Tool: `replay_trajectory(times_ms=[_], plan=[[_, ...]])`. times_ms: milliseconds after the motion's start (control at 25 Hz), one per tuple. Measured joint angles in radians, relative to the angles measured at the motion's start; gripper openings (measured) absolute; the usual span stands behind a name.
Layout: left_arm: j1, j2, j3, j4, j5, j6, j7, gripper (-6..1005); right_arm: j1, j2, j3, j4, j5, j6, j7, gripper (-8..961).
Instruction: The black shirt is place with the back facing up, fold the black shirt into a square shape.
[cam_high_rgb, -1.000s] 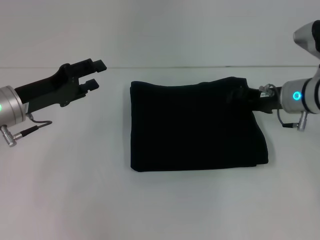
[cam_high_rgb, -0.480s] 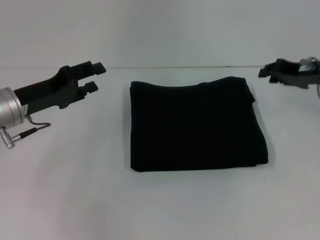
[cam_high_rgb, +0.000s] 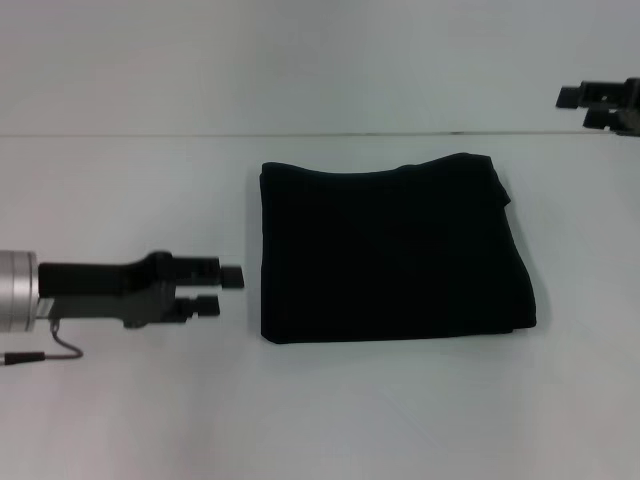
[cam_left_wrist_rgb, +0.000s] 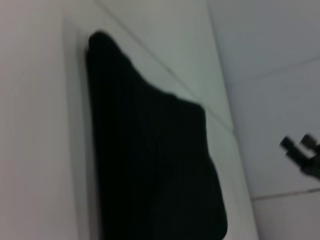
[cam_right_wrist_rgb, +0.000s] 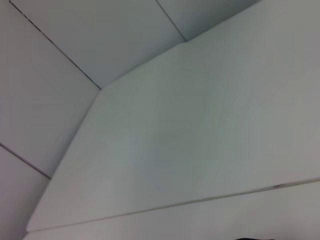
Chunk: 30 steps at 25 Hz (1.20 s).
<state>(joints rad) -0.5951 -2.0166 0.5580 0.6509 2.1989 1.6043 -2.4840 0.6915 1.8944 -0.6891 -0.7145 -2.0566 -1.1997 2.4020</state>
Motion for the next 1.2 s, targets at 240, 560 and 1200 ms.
replay_trajectory(times_ms=[240,560,1200], plan=[[-0.032,-0.002,0.013,-0.072,0.107,-0.068,-0.023,659,0.017,-0.021,0.074,-0.011,0.000,-0.097,0.069,707],[-0.050,-0.025,-0.002,-0.138,0.095,-0.203,-0.003,658,0.016,-0.029,0.093,-0.006,0.001,-0.115,0.089,890],[-0.110,-0.050,0.065,-0.192,0.107,-0.359,0.065,625,0.005,-0.031,0.111,-0.004,0.002,-0.116,0.090,912]])
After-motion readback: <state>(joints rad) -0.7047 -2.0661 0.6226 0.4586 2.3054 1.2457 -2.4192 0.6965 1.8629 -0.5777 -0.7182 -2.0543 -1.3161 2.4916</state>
